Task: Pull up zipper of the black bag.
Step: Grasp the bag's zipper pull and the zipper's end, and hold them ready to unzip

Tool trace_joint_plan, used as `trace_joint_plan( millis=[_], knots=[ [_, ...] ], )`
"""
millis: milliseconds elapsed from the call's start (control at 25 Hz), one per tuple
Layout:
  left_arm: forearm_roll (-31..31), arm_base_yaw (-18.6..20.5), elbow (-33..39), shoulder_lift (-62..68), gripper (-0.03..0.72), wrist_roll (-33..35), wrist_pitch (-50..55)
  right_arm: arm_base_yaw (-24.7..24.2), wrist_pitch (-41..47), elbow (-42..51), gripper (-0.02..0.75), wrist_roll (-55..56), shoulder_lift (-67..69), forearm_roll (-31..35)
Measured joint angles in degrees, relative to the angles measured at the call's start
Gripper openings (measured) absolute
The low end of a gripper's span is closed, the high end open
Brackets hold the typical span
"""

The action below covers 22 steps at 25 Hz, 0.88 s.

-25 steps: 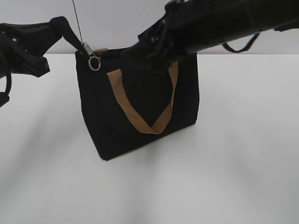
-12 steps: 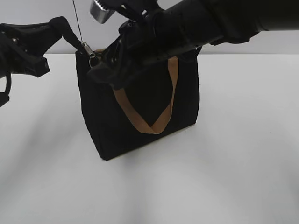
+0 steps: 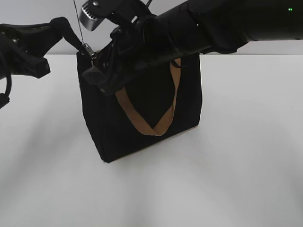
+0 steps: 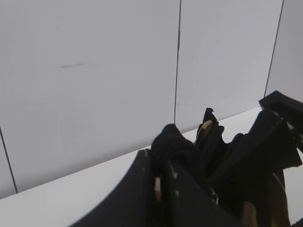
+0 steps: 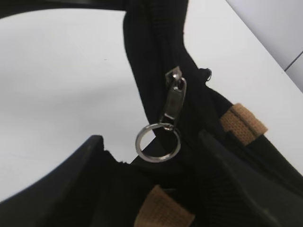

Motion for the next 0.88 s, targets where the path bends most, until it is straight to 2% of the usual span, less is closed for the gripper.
trace_joint_plan(
  millis=[440,640,880],
  knots=[
    [-0.2,0.0,0.0,0.0,0.022,0.0,0.0,0.3,0.5,0.0,0.344,-0.1,0.1,0.6],
    [-0.6,0.0,0.0,0.0,0.022,0.0,0.0,0.3,0.6,0.0,0.25,-0.1,0.1,0.8],
    [-1.4,0.0,0.0,0.0,0.022,0.0,0.0,0.3,0.6,0.0,0.227,-0.1,0.1,0.8]
  ],
)
